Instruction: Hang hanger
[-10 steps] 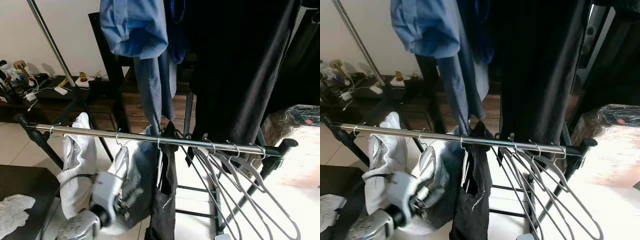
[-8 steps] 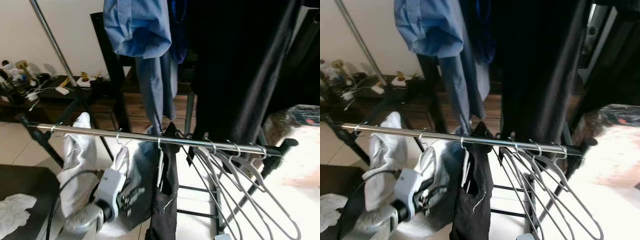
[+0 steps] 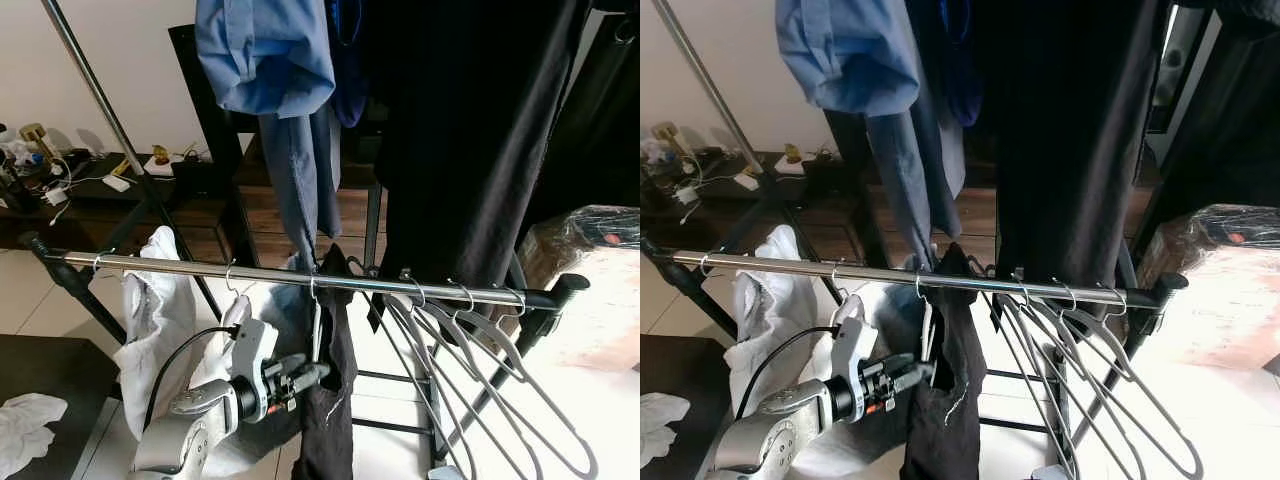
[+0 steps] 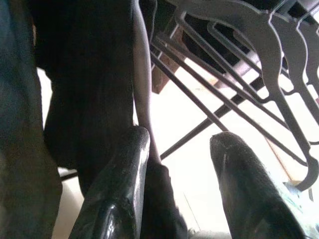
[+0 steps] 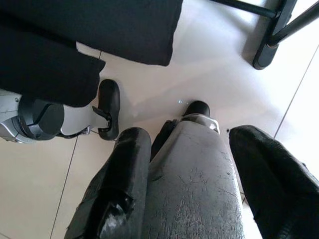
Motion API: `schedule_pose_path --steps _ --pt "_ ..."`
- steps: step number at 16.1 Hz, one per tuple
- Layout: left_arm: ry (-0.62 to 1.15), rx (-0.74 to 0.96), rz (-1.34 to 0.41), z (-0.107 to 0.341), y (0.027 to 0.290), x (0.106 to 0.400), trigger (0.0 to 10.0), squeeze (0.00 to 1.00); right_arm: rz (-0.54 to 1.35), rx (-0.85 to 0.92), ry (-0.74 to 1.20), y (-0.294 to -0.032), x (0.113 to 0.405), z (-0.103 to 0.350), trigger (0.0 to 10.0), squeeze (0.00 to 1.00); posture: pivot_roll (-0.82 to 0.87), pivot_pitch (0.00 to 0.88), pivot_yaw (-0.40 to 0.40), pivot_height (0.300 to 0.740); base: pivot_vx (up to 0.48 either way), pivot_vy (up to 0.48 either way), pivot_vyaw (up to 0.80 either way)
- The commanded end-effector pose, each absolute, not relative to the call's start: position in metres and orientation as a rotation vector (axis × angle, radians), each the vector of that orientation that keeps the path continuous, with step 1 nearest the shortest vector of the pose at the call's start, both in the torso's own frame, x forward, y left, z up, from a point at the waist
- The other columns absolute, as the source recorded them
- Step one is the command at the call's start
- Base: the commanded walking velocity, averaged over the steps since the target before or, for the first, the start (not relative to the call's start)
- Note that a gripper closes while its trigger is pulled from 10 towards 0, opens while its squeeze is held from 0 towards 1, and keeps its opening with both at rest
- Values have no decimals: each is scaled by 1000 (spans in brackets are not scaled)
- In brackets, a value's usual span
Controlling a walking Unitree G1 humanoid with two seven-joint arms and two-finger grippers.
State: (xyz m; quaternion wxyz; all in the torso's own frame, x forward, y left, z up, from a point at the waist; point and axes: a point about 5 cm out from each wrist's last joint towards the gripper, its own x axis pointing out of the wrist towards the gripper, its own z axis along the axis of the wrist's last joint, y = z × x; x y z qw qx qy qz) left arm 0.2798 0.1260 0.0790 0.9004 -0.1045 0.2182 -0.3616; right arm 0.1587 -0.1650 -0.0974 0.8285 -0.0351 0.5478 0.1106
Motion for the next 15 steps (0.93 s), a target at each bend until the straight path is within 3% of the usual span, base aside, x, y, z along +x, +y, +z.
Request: schedule_pose_path --steps 1,8,15 --pt "497 -142 -747 72 128 280 10000 0 236 -60 1228 -164 141 -104 10000 0 -54 99 44 740 0 0 0" --pt "609 -119 -410 54 133 313 10000 0 242 -63 1228 -163 142 -104 10000 0 -56 106 43 740 0 0 0" --pt "594 -98 -368 56 138 321 10000 0 248 -68 1227 -163 142 -104 10000 0 -59 109 47 740 0 0 0"
